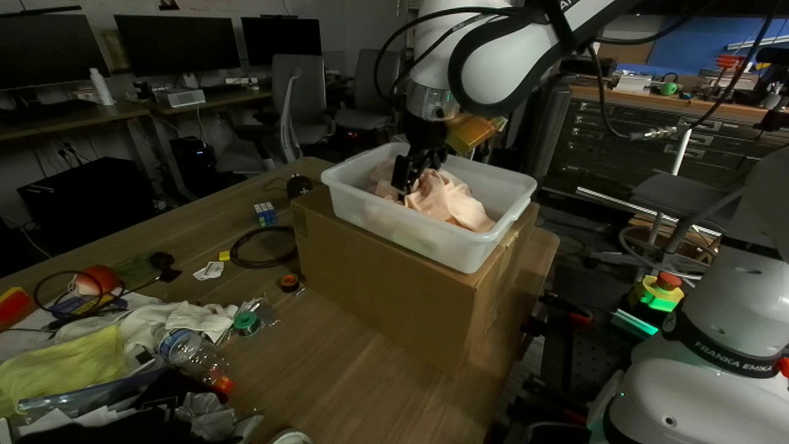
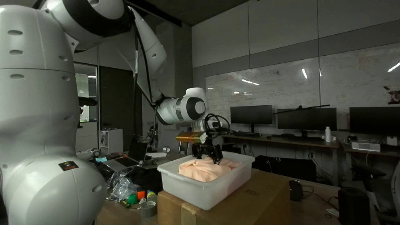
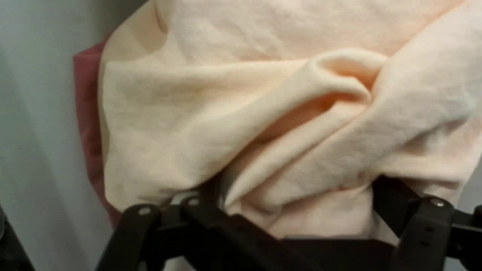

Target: Take the clothes in the bucket on the box and put them on the table

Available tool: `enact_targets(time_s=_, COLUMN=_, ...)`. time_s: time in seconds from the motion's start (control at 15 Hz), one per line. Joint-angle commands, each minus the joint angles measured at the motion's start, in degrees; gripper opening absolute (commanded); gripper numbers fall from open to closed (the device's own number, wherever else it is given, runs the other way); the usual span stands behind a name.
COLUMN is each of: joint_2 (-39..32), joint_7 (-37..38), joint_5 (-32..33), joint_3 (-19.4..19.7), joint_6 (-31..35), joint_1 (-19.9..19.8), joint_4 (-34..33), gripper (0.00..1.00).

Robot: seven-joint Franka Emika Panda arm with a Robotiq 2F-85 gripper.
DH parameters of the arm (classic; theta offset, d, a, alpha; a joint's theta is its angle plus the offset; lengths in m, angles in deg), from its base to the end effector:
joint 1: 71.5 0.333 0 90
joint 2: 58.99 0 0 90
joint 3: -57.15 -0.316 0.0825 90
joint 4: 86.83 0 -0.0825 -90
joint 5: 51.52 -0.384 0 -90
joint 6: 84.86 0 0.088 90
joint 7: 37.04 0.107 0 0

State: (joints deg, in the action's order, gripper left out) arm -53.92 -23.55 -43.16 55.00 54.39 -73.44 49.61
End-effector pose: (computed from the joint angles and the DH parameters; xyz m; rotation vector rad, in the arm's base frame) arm 0.4988 0.0014 0.3692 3.0382 -0.1941 0.2268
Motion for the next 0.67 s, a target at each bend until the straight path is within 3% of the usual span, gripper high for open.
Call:
enact_targets(time_s=0.0, joint_2=-2.76, joint_7=1.62, joint_5=0.57, joint_3=0.52, joint_6=-3.51, joint_1=0.16, joint_4=-3.87, gripper=0.94)
enact_targets(time_s=0.07, joint_2=-2.99, joint_7=1.59, joint_5=0.33, joint_3=0.64, joint_6=-3.68, joint_1=0.21, joint_4=-4.18, gripper=0.75)
enact_targets(time_s=0.6, joint_2=-1.42, joint_7=2.41, joint_5=-1.2, joint_3=1.27, joint_6=-0.86, joint_1=0.17, joint_4=-2.86, gripper=0.13)
